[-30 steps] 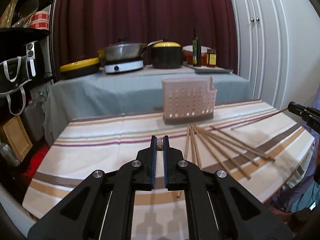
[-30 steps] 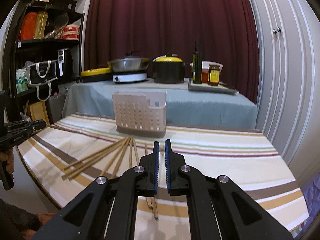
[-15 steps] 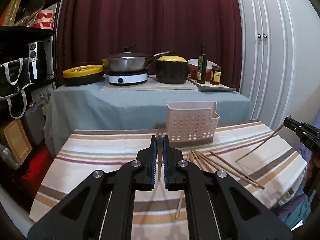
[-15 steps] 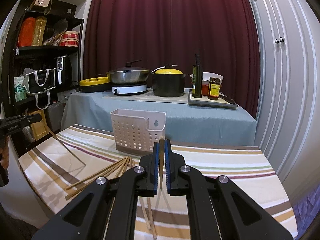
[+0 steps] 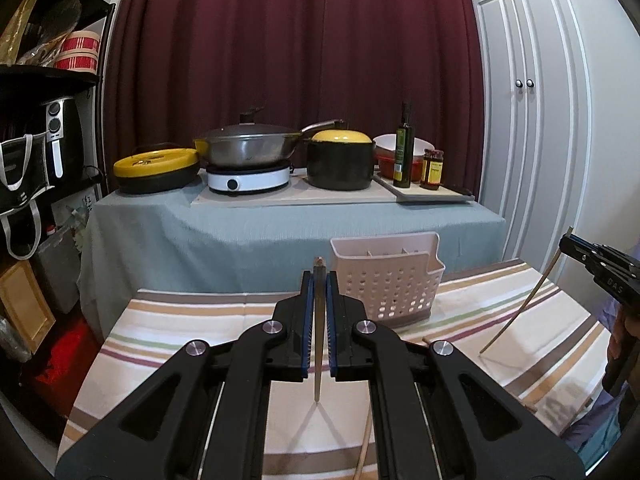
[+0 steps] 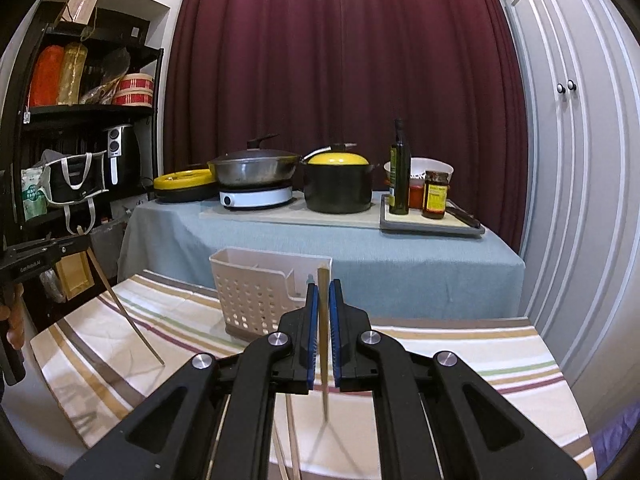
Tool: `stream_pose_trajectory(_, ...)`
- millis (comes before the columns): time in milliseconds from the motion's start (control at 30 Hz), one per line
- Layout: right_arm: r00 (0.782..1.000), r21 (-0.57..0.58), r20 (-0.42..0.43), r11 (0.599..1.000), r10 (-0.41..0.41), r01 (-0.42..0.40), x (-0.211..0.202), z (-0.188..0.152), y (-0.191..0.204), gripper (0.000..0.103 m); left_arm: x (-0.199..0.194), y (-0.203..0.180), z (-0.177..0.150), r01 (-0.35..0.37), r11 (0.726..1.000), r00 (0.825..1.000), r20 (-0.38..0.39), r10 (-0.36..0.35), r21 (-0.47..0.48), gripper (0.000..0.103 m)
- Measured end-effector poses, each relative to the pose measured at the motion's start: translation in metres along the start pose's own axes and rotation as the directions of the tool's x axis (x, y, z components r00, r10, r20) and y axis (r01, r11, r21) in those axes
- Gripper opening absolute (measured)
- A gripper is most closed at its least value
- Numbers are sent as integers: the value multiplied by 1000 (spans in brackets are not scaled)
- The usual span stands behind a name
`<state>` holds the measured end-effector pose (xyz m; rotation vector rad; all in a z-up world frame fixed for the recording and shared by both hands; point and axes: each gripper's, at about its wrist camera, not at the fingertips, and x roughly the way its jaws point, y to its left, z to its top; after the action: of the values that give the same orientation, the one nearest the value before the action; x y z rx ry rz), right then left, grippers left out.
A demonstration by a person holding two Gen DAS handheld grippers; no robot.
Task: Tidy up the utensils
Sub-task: 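Lift the left tool's chopstick over the white holder while the right tool carries its chopstick there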
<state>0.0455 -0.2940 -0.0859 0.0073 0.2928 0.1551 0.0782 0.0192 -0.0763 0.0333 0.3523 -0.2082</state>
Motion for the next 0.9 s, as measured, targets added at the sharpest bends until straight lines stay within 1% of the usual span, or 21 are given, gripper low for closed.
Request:
stream_pose_trajectory(100,1000,1,16,1000,16,-16,3,8,0,6,1,0,12,16,1000,1000,20,-16,-5,6)
stream_pose_trajectory(267,996,0,73,999,49,-49,5,32,2,6,0,-2,45,51,999,995,88,-50,0,6)
stream_pose_trajectory(433,985,-15,154,997,76,-74,13,64,4,6,6,-11,87,79,997,982,173,-80,15,6)
stream_pose_trajectory(500,978,-19,188,996,86,-84,19,77,4,6,12,-16,103,86,996,974,210,-88,20,6)
stream_pose_trajectory(633,968,-27,231,995,100,-96,33,96,5,6,26,-25,128,93,995,962,255,-98,33,6)
stream_pose_trajectory(767,967,-21,233,994,106,-104,54,105,4,6,49,-33,139,78,996,957,277,-87,45,6)
stream_pose_trajectory(900,974,2,198,994,111,-113,79,100,0,6,75,-37,135,62,997,960,271,-73,49,6)
